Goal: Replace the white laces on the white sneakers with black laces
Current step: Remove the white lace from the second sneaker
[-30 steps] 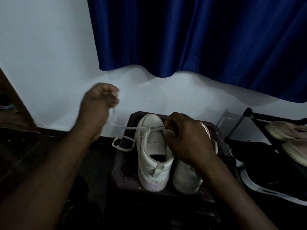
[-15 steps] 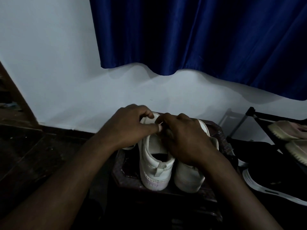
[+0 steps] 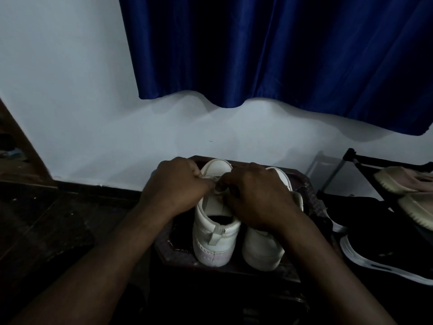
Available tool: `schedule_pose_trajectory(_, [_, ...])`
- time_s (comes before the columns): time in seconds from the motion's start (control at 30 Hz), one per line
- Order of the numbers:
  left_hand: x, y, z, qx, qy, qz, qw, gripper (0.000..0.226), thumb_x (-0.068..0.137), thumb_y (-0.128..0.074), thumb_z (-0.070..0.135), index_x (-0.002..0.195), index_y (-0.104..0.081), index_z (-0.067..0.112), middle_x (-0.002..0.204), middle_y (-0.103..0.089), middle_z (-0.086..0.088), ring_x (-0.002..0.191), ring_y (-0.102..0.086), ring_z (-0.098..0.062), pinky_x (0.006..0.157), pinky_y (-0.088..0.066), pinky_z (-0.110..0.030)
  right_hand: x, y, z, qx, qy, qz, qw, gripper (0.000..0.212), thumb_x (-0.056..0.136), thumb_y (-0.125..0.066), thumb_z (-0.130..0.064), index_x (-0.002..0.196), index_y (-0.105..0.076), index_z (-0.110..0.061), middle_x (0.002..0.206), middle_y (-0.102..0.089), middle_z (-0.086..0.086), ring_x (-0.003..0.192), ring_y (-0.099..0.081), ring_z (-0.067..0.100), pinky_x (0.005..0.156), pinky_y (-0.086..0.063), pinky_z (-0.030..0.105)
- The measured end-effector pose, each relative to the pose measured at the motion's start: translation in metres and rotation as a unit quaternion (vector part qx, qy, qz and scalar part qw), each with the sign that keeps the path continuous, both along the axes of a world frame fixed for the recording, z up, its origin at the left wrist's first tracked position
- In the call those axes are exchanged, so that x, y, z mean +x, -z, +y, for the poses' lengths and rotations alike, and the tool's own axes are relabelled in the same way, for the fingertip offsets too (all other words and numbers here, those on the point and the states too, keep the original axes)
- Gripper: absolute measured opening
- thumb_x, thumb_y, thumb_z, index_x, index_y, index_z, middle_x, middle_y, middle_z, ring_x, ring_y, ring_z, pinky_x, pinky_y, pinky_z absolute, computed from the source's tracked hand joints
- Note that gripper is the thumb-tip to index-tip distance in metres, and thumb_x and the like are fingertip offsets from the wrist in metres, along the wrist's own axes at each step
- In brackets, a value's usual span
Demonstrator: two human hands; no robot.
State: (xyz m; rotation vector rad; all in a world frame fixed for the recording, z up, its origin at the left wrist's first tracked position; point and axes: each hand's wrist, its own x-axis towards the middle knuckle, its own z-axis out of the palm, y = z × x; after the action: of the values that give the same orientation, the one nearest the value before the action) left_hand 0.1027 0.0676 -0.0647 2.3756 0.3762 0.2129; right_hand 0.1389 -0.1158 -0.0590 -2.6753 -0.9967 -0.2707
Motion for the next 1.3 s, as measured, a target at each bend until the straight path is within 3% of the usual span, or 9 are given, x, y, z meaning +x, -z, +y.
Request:
schedule_pose_trajectory(0.17, [0.004,0.001,0.007,-0.034,0.006,0.008,0.999,0.026,0.056,-0.071,0.052,0.077,-0.071,0.036,0.068,-0.070,0.016,0.073,-0.069,-0.011,0.076,-0.061,-0.040,0.003,0.003,-0.001,0.091,0.011,0.035,0.995,0.022,0.077,-0.054,-0.033,0.089,-0.071,-0.027,0.092,-0.065,-0.006,0.090,-0.059,0.021,0.075,-0.047,0.038])
schedule_pose_trajectory(0.37, [0.006,0.004,0.011,-0.017,0.006,-0.004,1.000,0.019,0.068,-0.077,0.040,0.083,-0.065,0.037,0.074,-0.069,0.012,0.078,-0.065,-0.013,0.067,-0.047,-0.029,0.007,0.003,-0.007,0.351,0.139,0.112,0.919,0.029,0.083,-0.054,-0.043,0.067,-0.058,-0.019,0.080,-0.061,-0.001,0.078,-0.060,0.017,0.077,-0.051,0.046])
schedule_pose_trajectory(0.67, [0.003,0.005,-0.005,0.050,0.009,-0.048,0.998,0.017,0.070,-0.078,0.041,0.069,-0.066,0.030,0.067,-0.067,0.009,0.070,-0.065,-0.016,0.063,-0.050,-0.028,0.010,0.008,-0.006,0.347,0.074,0.150,0.923,0.026,0.088,-0.082,-0.028,0.079,-0.058,-0.023,0.067,-0.068,0.004,0.060,-0.064,0.020,0.062,-0.056,0.046])
schedule_pose_trajectory(0.8, [0.004,0.004,-0.001,0.012,0.014,-0.036,0.999,0.023,0.069,-0.083,0.046,0.070,-0.068,0.029,0.069,-0.068,0.010,0.071,-0.065,-0.012,0.062,-0.046,-0.027,0.004,0.003,-0.003,0.211,0.066,0.115,0.969,0.019,0.086,-0.082,-0.043,0.089,-0.066,-0.032,0.069,-0.068,-0.009,0.063,-0.061,0.004,0.055,-0.038,0.014])
schedule_pose_trajectory(1.03, [0.006,0.004,0.009,-0.043,0.020,-0.012,0.999,0.018,0.069,-0.086,0.039,0.069,-0.072,0.028,0.064,-0.068,0.012,0.070,-0.067,-0.011,0.061,-0.044,-0.024,0.004,0.001,-0.001,0.127,0.050,0.073,0.988,0.006,0.094,-0.073,-0.032,0.092,-0.078,-0.034,0.085,-0.072,-0.012,0.081,-0.063,0.007,0.065,-0.039,0.019])
schedule_pose_trajectory(1.1, [0.005,0.003,0.006,-0.032,0.014,-0.015,0.999,0.017,0.070,-0.086,0.036,0.069,-0.072,0.026,0.065,-0.068,0.011,0.070,-0.066,-0.010,0.061,-0.044,-0.023,0.007,0.005,-0.002,0.307,0.023,0.138,0.941,0.014,0.096,-0.071,-0.019,0.086,-0.074,-0.028,0.087,-0.071,-0.007,0.083,-0.065,0.009,0.074,-0.047,0.027])
schedule_pose_trajectory(1.2, [0.005,0.002,0.004,-0.019,0.015,-0.019,1.000,0.017,0.070,-0.085,0.035,0.068,-0.071,0.026,0.066,-0.069,0.011,0.072,-0.067,-0.011,0.064,-0.048,-0.025,0.009,-0.003,-0.010,0.591,-0.032,0.240,0.769,0.023,0.104,-0.052,-0.011,0.086,-0.065,-0.017,0.101,-0.077,0.004,0.100,-0.071,0.021,0.085,-0.054,0.031])
schedule_pose_trajectory(1.27, [0.005,0.001,0.002,-0.011,0.018,-0.020,1.000,0.018,0.070,-0.085,0.035,0.069,-0.070,0.026,0.067,-0.068,0.011,0.072,-0.067,-0.011,0.064,-0.048,-0.025,0.006,-0.009,-0.013,0.664,-0.055,0.302,0.682,0.028,0.109,-0.040,-0.009,0.087,-0.057,-0.011,0.090,-0.077,0.007,0.087,-0.071,0.025,0.080,-0.056,0.033])
schedule_pose_trajectory(1.3, [0.005,0.001,0.001,-0.006,0.018,-0.021,1.000,0.017,0.070,-0.085,0.035,0.069,-0.070,0.026,0.068,-0.068,0.011,0.073,-0.067,-0.012,0.065,-0.048,-0.026,0.007,-0.008,-0.013,0.660,-0.052,0.300,0.687,0.027,0.109,-0.040,-0.010,0.087,-0.057,-0.011,0.081,-0.074,0.006,0.076,-0.067,0.023,0.075,-0.054,0.034])
